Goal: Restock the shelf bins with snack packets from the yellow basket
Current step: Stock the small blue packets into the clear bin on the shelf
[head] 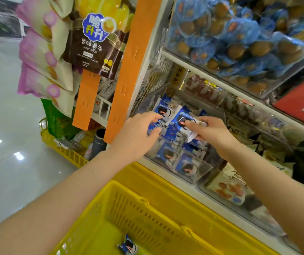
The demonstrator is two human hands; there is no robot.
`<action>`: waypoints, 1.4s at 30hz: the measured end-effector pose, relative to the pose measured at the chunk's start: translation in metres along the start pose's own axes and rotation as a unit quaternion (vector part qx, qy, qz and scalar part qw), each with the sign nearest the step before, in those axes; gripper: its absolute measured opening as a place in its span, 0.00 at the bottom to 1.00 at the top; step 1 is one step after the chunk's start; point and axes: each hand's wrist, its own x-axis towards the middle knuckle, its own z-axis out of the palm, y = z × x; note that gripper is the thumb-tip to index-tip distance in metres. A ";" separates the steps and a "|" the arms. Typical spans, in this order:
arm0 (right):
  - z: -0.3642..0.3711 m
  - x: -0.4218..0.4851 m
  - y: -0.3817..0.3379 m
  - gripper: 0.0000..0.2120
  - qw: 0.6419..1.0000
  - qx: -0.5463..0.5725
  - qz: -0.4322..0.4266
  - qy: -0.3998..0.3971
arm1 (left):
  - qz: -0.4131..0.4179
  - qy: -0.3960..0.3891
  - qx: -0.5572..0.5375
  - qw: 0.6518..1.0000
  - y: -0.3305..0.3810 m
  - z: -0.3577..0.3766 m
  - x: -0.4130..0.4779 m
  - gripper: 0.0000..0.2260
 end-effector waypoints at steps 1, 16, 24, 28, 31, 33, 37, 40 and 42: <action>0.003 0.013 0.000 0.26 1.000 -0.002 0.009 0.022 | 0.022 -0.014 0.050 0.998 -0.002 0.002 0.007 0.15; 0.079 0.106 0.015 0.18 0.984 -0.147 -0.074 0.066 | 0.116 -0.026 0.155 0.981 -0.044 0.018 0.014 0.11; 0.078 0.092 0.012 0.21 0.972 -0.187 -0.120 0.080 | 0.094 -0.010 0.164 0.982 -0.039 0.022 0.012 0.13; 0.065 0.042 0.008 0.21 0.970 -0.174 -0.161 0.046 | 0.077 -0.015 0.166 0.983 -0.033 0.023 0.007 0.13; 0.056 -0.013 0.023 0.21 0.960 -0.210 -0.185 -0.006 | 0.067 -0.015 0.175 0.982 -0.026 0.024 -0.006 0.14; 0.053 -0.050 0.040 0.21 0.928 -0.285 -0.241 -0.010 | 0.058 0.001 0.165 0.985 -0.022 0.025 -0.022 0.15; 0.058 -0.109 0.089 0.15 0.890 -0.276 -0.364 0.009 | 0.102 -0.010 0.170 0.980 -0.026 0.043 -0.068 0.12; 0.082 -0.146 0.149 0.10 0.911 -0.267 -0.311 -0.051 | 0.092 -0.126 0.196 0.968 -0.045 0.072 -0.109 0.11; 0.106 -0.164 0.193 0.11 0.931 -0.290 -0.186 -0.118 | 0.032 -0.202 0.184 0.961 -0.066 0.095 -0.139 0.12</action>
